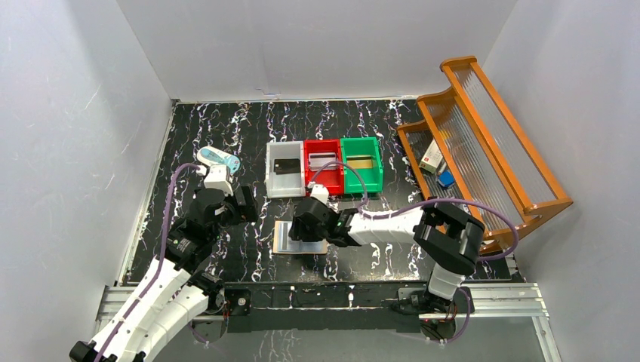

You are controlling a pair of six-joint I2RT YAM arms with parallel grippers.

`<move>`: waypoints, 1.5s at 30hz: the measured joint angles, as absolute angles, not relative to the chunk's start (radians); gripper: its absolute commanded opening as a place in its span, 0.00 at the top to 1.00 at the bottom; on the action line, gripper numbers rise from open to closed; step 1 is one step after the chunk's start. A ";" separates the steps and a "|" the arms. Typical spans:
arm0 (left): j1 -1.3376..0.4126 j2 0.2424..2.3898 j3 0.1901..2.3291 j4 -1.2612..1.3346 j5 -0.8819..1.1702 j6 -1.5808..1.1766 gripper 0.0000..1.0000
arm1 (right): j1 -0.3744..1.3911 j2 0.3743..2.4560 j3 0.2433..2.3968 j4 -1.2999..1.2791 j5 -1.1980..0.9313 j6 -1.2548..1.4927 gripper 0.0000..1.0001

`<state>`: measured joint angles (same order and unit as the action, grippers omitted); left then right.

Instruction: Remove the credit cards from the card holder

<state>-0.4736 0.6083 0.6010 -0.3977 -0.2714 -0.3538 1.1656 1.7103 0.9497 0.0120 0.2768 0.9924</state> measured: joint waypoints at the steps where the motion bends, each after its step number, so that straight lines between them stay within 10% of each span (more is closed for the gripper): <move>1: -0.474 0.609 0.601 -0.398 -0.263 -0.351 0.02 | 1.166 1.710 0.940 0.022 0.271 0.994 0.50; 17: -0.474 0.745 0.601 -0.360 0.071 -0.362 0.44 | 1.109 1.709 0.698 0.414 0.151 1.155 0.63; 45: -0.507 1.167 0.524 -0.179 0.330 -0.598 0.67 | 1.055 1.744 0.535 0.733 0.030 1.280 0.70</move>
